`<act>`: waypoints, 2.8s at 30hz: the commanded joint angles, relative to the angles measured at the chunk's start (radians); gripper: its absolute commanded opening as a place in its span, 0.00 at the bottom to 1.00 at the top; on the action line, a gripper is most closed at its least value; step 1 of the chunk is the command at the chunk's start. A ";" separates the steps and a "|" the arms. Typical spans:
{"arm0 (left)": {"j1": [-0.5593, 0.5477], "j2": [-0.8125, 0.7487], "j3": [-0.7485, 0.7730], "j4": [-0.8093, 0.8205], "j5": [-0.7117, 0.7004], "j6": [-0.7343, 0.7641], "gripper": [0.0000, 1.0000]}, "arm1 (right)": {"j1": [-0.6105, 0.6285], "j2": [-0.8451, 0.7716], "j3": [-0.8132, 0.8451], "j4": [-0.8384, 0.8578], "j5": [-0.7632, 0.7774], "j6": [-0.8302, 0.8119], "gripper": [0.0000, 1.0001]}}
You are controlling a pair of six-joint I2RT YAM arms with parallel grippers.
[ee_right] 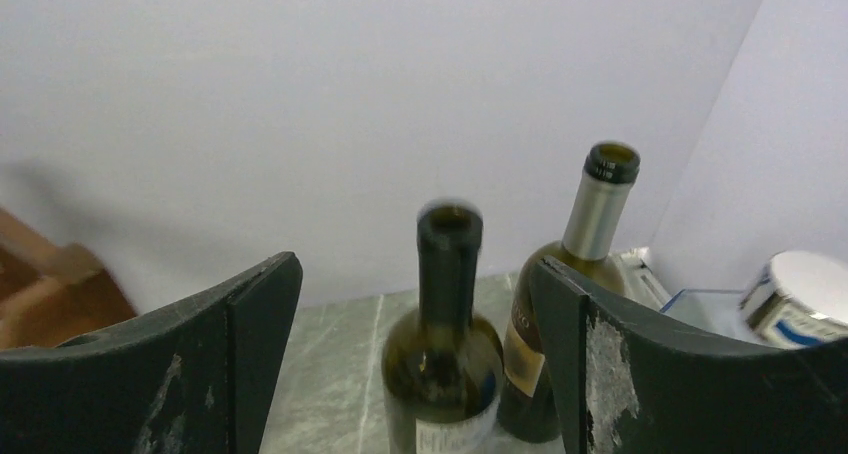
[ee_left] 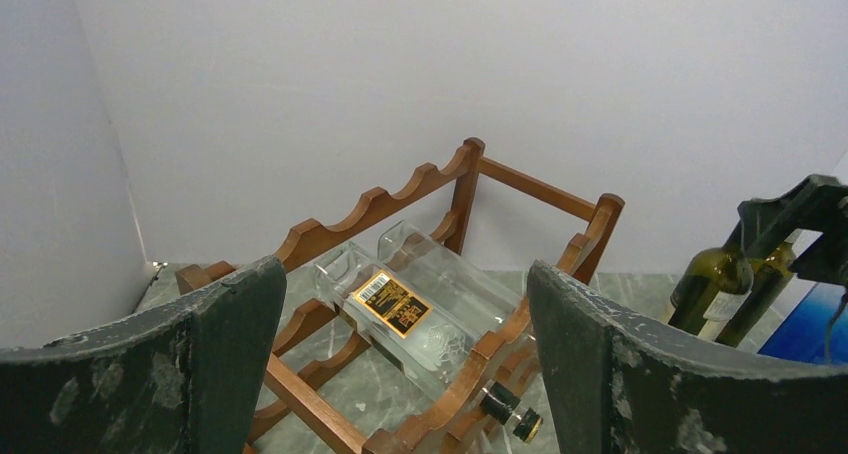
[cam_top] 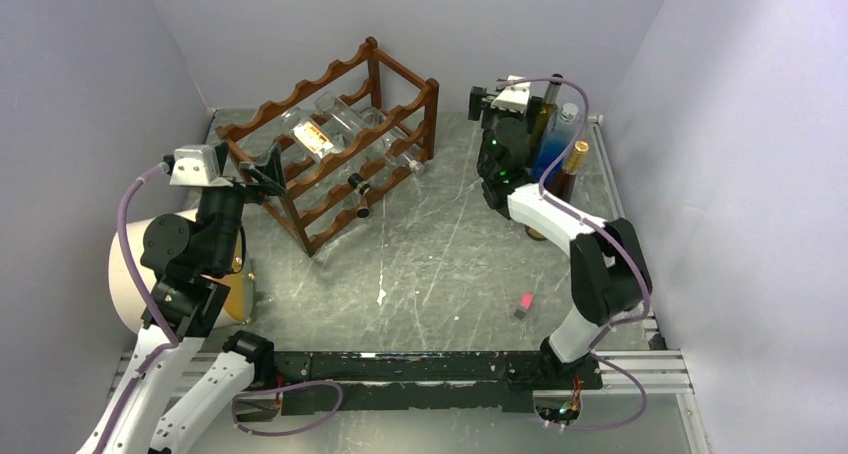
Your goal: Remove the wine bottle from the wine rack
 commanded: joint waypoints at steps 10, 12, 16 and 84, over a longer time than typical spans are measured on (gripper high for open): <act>0.012 0.007 0.007 -0.012 0.016 -0.024 0.93 | 0.301 -0.463 -0.074 -0.618 -0.079 0.086 1.00; 0.012 0.013 0.007 -0.015 0.016 -0.024 0.93 | 0.357 -0.503 -0.091 -0.730 -0.119 0.169 1.00; 0.012 0.032 0.011 -0.021 0.018 -0.031 0.93 | 0.485 -0.542 -0.103 -0.930 -0.133 0.376 1.00; 0.102 0.498 0.438 -0.813 0.480 -0.342 0.93 | 0.268 0.285 0.101 -0.275 -1.018 0.891 0.71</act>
